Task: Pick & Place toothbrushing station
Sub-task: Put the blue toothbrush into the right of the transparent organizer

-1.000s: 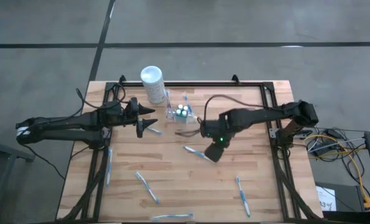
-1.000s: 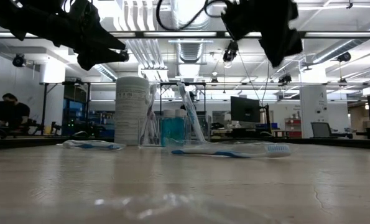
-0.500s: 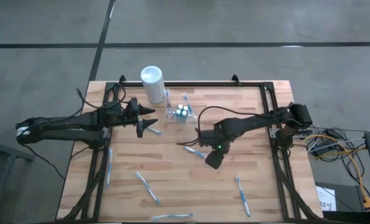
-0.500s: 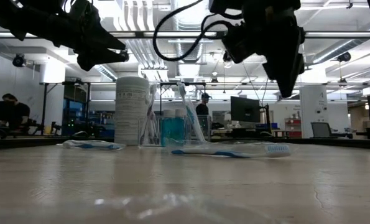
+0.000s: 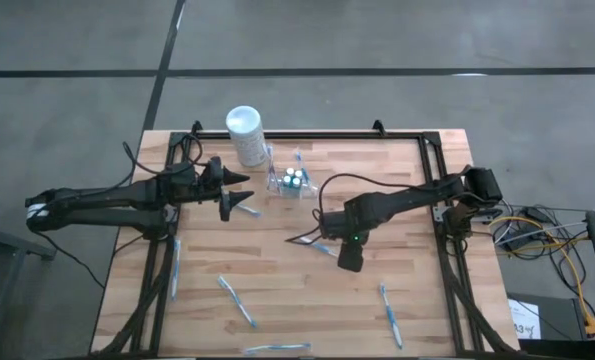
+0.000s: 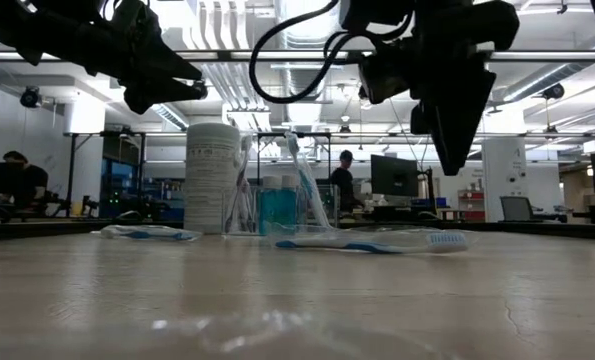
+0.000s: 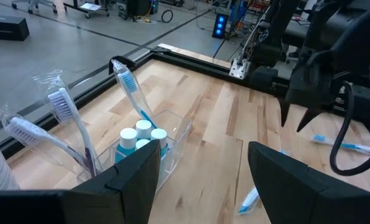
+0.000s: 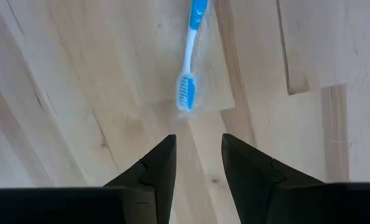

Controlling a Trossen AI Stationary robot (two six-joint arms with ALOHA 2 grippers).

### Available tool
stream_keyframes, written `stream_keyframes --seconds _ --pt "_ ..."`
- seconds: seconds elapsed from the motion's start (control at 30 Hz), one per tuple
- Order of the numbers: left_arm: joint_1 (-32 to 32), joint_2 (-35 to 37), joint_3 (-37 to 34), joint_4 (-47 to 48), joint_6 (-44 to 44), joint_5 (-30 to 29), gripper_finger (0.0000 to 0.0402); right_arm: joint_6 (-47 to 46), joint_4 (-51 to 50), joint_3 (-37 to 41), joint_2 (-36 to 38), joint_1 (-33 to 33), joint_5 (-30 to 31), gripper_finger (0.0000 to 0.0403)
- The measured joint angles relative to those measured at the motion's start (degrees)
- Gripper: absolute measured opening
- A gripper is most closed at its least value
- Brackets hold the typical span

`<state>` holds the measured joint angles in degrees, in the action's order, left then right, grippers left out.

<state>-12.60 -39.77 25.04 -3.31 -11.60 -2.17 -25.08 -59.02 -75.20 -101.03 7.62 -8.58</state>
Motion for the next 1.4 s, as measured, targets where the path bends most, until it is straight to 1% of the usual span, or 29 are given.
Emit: stream_keyframes --seconds 0.07,0.23,0.33,0.43,0.63,0.77,0.97,1.17,1.3,1.4 --pt "0.0 0.0 0.0 0.0 0.0 0.0 0.0247 0.2 0.9 0.3 0.0 0.0 0.1 0.0132" --pt "0.0 0.0 0.0 0.0 0.0 0.0 0.0247 2.1 3.2 0.4 -0.1 0.0 2.7 0.0159" --pt "0.0 0.0 0.0 0.0 0.0 0.0 0.0247 3.3 3.1 0.6 -1.0 -0.1 2.8 0.0178" --pt "0.0 0.0 0.0 0.0 0.0 0.0 0.0247 4.4 3.9 0.9 -2.5 -0.1 2.8 0.0188" --pt "0.0 0.0 0.0 0.0 0.0 0.0 0.0247 5.1 5.8 0.9 -4.8 0.2 2.5 0.0183" --pt "0.0 0.0 0.0 0.0 0.0 0.0 0.0247 3.3 5.6 1.0 -6.0 0.1 -0.4 0.0178" --pt "0.0 0.0 0.0 0.0 0.0 0.0 0.0247 2.4 7.7 2.7 -7.0 0.3 -0.9 0.0178" --pt "0.0 0.0 0.0 0.0 0.0 0.0 0.0247 2.2 11.4 5.3 -7.4 0.4 -5.4 0.0178" --pt "0.0 0.0 0.0 0.0 0.0 0.0 0.0247 2.1 12.4 6.5 -7.8 0.4 -5.5 0.0178" --pt "0.0 0.0 0.0 0.0 0.0 0.0 0.0247 1.4 12.4 7.1 -7.8 0.4 -5.5 0.0170"
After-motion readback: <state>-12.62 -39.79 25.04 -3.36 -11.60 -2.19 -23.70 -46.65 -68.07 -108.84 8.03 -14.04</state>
